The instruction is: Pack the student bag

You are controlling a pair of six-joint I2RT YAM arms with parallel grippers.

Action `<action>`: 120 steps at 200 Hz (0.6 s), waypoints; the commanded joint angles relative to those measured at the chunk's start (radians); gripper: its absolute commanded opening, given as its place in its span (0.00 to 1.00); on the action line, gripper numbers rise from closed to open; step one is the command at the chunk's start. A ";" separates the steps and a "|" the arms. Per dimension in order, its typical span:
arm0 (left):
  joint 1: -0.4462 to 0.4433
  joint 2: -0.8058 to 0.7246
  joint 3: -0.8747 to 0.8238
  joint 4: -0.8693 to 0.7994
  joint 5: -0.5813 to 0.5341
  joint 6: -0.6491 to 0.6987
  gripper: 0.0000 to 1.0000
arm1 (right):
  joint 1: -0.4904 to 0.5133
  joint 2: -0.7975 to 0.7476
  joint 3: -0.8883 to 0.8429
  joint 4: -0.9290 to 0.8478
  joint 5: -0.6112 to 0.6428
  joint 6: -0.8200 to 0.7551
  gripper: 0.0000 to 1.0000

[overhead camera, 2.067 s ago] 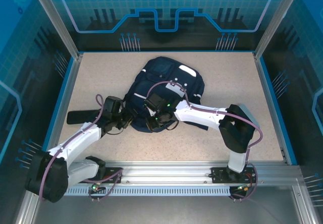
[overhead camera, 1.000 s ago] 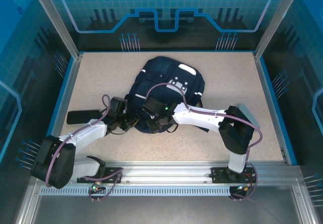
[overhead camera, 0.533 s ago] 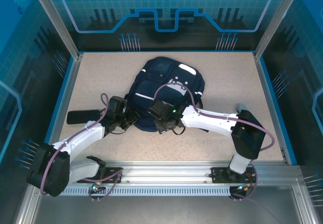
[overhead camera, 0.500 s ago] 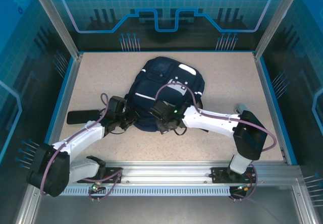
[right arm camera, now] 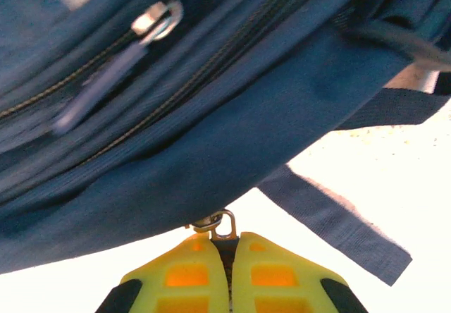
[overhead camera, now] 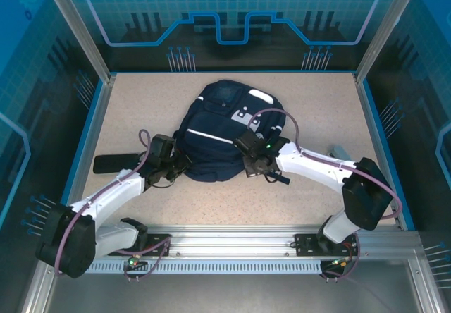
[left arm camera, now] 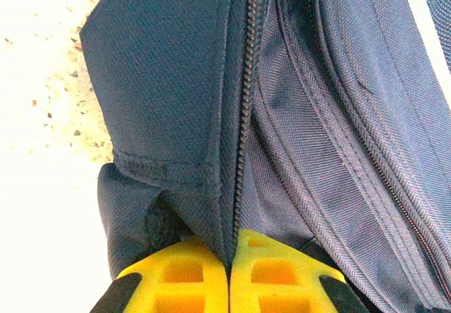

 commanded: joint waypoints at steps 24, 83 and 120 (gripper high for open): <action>0.025 -0.043 0.020 -0.131 -0.135 0.062 0.00 | -0.153 -0.030 -0.037 0.032 0.024 -0.123 0.00; 0.031 -0.054 0.007 -0.133 -0.058 0.088 0.00 | -0.322 0.064 -0.056 0.180 -0.068 -0.230 0.00; 0.025 -0.071 -0.011 -0.032 0.082 0.125 0.02 | -0.360 0.092 -0.011 0.196 -0.120 -0.209 0.00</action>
